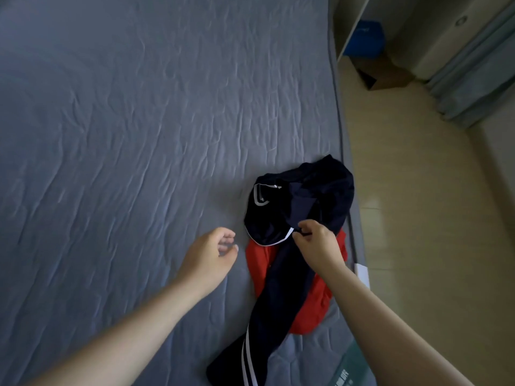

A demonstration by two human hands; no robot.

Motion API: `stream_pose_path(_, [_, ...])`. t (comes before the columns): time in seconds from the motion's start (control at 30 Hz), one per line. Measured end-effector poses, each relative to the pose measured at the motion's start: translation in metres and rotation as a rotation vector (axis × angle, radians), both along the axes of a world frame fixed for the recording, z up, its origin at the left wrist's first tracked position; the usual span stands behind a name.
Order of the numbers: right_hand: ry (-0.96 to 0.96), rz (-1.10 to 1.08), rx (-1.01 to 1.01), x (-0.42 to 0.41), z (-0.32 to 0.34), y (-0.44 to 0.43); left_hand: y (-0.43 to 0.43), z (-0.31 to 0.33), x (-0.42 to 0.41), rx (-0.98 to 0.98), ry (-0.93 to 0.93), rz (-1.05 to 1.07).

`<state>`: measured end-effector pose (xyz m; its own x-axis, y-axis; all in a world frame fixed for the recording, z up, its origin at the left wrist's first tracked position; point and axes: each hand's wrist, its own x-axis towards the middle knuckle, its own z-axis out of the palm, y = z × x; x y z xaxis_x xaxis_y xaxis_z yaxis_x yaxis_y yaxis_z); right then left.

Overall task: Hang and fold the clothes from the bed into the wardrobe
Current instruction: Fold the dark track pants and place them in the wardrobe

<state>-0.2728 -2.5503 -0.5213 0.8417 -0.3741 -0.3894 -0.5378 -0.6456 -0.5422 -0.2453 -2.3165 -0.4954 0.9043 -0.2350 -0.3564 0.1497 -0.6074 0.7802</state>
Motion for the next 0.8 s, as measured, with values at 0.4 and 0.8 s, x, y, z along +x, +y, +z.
stream_pose_path(0.4, [0.015,-0.017,-0.070,0.085,-0.105,-0.001,0.016,-0.104,0.023,0.003,0.011,-0.022])
stream_pose_path(0.8, [-0.142,-0.015,-0.005,-0.024,-0.101,0.031,0.009,-0.115,0.017,0.028,0.061,-0.010])
